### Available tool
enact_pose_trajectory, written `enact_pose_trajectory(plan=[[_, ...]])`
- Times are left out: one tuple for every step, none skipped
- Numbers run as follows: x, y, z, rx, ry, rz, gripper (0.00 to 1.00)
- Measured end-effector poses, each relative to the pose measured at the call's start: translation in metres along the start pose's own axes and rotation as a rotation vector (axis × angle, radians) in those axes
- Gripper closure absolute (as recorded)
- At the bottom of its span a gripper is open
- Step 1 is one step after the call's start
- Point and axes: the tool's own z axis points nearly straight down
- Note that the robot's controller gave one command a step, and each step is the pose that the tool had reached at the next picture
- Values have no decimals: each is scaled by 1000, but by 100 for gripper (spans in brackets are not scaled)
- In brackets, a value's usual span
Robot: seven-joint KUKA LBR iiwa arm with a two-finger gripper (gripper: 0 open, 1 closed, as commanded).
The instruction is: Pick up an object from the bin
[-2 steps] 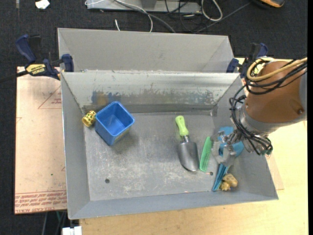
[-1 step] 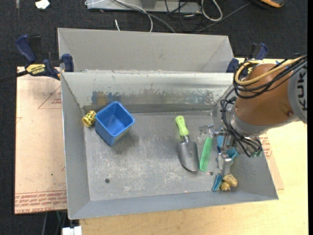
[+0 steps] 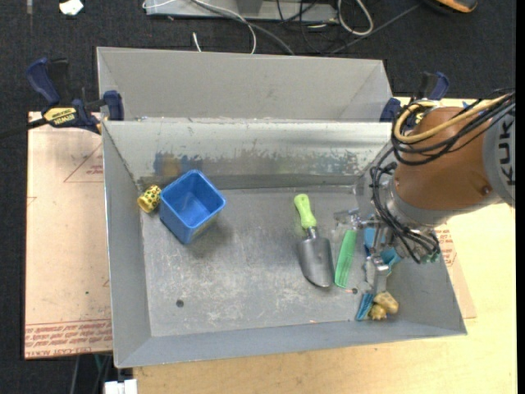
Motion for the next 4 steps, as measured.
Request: enact_pose_trajectory(plan=[[8,-6,0,0,0,-79,0],[34,-44,20,-1,-1,-4,0],[26,-37,0,0,-4,-102,0],[45,-57,-12,-2,1,52,100]])
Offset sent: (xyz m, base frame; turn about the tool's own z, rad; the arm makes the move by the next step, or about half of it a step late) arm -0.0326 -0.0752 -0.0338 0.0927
